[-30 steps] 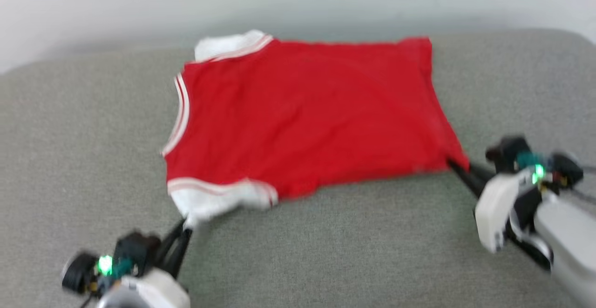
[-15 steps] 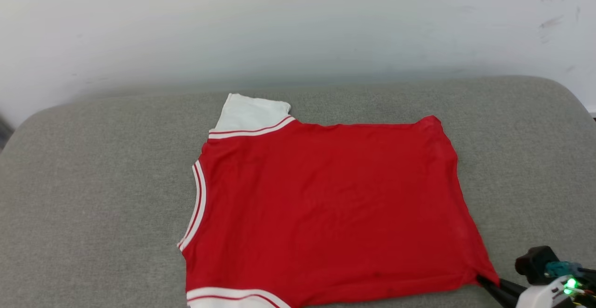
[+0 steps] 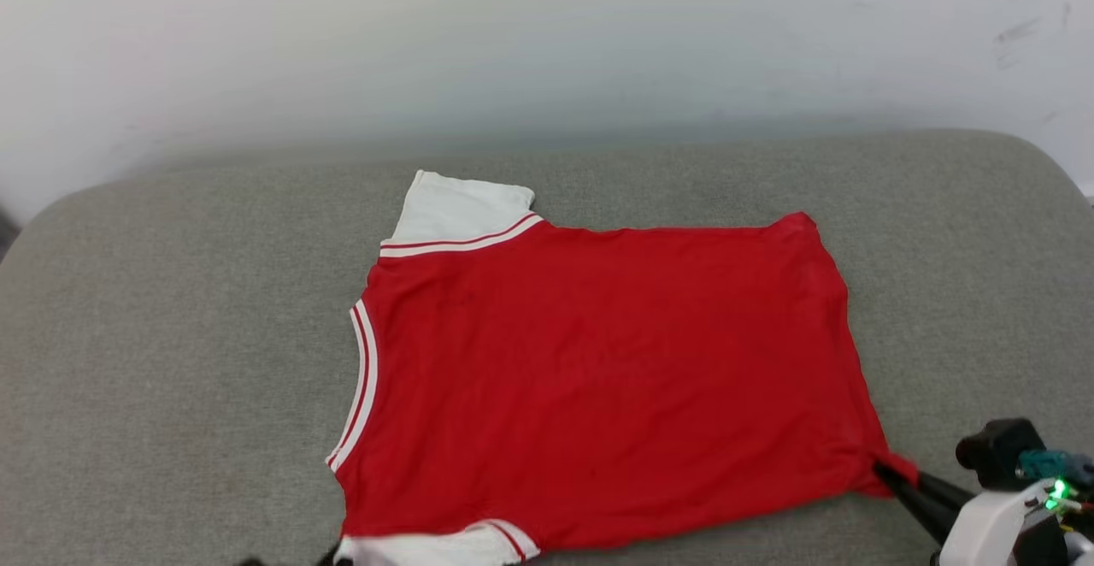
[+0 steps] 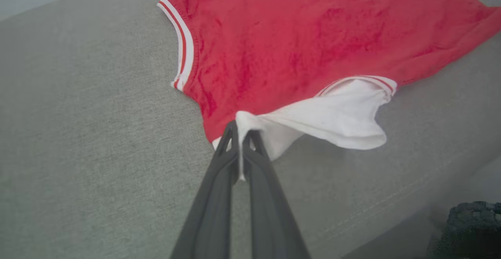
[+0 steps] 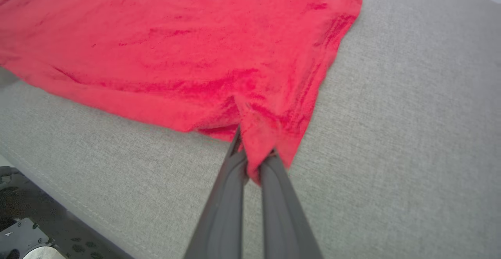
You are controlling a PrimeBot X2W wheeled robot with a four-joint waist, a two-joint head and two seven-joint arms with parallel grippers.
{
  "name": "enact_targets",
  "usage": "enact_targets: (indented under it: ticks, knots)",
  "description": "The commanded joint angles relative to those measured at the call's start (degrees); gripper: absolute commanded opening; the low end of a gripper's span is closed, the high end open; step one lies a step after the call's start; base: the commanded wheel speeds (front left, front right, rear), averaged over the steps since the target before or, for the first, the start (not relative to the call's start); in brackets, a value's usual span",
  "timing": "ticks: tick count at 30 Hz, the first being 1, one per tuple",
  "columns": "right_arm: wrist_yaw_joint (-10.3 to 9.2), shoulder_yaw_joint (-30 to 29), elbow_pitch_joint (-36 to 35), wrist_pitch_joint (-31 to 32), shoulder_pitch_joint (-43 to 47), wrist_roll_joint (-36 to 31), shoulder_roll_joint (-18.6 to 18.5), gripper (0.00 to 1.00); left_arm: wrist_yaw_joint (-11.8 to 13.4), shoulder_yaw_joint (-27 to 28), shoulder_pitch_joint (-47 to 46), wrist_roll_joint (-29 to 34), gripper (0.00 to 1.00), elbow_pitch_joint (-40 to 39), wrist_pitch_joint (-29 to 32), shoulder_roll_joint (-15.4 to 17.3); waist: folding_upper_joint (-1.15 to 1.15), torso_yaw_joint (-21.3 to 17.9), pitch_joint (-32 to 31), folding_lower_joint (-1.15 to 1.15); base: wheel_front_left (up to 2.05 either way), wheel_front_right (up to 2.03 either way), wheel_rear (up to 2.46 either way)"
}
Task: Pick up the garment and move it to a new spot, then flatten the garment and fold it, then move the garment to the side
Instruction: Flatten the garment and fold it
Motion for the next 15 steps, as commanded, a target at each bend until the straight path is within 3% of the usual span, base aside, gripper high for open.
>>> enact_targets:
  ticks: [1, 15]
  knots:
    - [-0.04, -1.2, -0.8, 0.4, -0.1, -0.7, 0.6, 0.0, -0.7, 0.5, -2.2, 0.7, 0.0, 0.4, 0.1, 0.5, 0.0, -0.3, 0.7, 0.01, 0.0, 0.0, 0.0]
    - [-0.04, -10.1, -6.8, 6.4, -5.3, -4.5, 4.1, 0.0, -6.9, 2.1, -25.0, 7.1, 0.0, 4.0, 8.3, 0.8, 0.0, -2.7, 10.4, 0.01, 0.0, 0.0, 0.0]
